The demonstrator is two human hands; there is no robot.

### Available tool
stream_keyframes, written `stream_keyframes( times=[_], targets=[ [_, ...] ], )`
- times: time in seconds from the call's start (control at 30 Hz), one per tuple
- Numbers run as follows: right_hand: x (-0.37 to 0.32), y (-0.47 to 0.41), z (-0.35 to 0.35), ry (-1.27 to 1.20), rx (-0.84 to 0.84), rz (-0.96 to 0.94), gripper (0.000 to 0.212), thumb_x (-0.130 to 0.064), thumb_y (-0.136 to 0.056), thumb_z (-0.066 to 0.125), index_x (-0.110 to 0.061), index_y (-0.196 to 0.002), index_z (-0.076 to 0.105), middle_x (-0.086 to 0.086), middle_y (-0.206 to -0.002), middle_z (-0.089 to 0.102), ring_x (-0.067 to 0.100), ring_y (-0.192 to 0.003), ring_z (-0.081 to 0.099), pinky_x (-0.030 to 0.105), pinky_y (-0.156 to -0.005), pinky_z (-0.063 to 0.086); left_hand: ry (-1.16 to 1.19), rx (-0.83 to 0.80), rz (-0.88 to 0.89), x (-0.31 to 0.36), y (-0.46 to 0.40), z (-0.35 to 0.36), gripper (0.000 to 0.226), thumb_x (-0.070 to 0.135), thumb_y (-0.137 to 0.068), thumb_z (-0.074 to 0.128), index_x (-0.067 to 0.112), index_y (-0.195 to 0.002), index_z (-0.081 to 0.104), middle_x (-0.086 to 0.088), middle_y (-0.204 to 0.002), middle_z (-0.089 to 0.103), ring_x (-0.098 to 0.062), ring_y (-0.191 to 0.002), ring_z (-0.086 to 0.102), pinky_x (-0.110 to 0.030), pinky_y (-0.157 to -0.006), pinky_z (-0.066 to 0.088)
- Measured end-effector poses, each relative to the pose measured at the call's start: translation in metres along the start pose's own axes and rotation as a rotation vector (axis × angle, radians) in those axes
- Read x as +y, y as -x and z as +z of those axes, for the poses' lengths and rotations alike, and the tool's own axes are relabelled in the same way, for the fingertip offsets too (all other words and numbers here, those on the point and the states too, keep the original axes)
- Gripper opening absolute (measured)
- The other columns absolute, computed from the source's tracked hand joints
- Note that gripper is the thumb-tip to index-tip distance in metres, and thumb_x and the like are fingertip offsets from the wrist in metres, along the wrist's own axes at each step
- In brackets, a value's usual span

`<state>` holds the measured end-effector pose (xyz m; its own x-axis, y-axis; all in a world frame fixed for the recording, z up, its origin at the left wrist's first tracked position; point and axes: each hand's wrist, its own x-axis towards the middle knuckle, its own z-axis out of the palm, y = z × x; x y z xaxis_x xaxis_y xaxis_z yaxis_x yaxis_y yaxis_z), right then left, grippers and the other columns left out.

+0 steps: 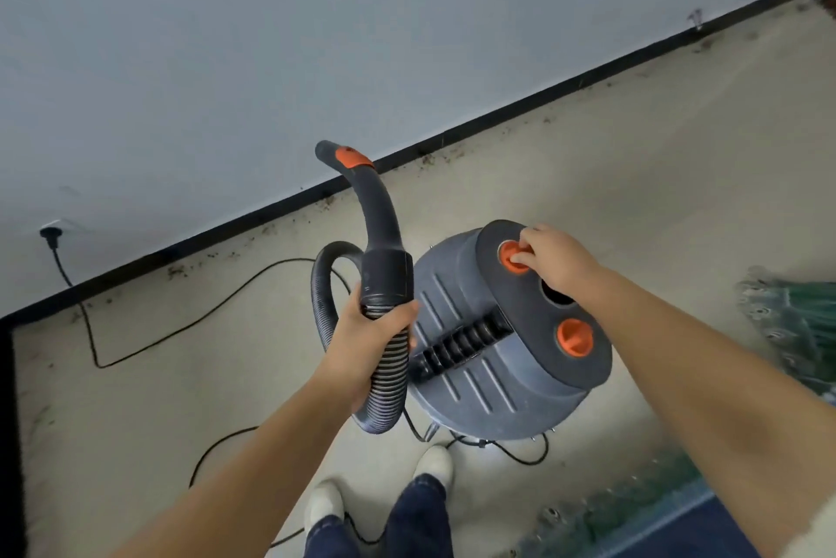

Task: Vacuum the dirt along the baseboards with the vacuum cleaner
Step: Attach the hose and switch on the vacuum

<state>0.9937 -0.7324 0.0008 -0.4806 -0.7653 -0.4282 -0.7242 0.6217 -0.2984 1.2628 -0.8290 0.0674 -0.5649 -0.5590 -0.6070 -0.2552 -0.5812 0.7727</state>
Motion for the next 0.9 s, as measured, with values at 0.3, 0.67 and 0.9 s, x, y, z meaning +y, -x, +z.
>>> stream_keyframes(
  times=[0.3,0.67,0.9],
  targets=[
    [-0.006,-0.002,0.004,0.116,-0.012,-0.015,0.01,-0.017,-0.098,0.05,-0.007,-0.097,0.05,0.018,-0.112,0.055,0.034,-0.1,0.054,0.033,-0.073,0.035,0.037,0.012,0.019,-0.003,0.015,0.002,0.034,0.007,-0.083,0.07,0.014,-0.109,0.049,-0.006,-0.064,0.058,-0.02,-0.055,0.056,-0.032,-0.059,0.054],
    [0.0,-0.002,-0.011,0.697,-0.048,-0.431,0.044,-0.005,-0.092,0.048,-0.012,-0.135,0.043,0.01,-0.137,0.04,0.029,-0.124,0.037,0.034,-0.102,0.029,0.057,0.023,-0.015,-0.014,0.012,0.006,0.032,0.006,-0.083,0.069,0.014,-0.107,0.049,-0.006,-0.062,0.058,-0.021,-0.054,0.056,-0.032,-0.058,0.053],
    [-0.002,0.003,-0.007,0.37,-0.042,-0.227,0.035,-0.011,-0.093,0.053,-0.01,-0.128,0.047,0.013,-0.126,0.047,0.034,-0.11,0.051,0.038,-0.085,0.043,-0.037,-0.052,0.01,-0.017,0.008,0.023,0.031,0.006,-0.082,0.07,0.015,-0.103,0.049,-0.005,-0.063,0.058,-0.02,-0.054,0.054,-0.035,-0.061,0.051]
  ],
)
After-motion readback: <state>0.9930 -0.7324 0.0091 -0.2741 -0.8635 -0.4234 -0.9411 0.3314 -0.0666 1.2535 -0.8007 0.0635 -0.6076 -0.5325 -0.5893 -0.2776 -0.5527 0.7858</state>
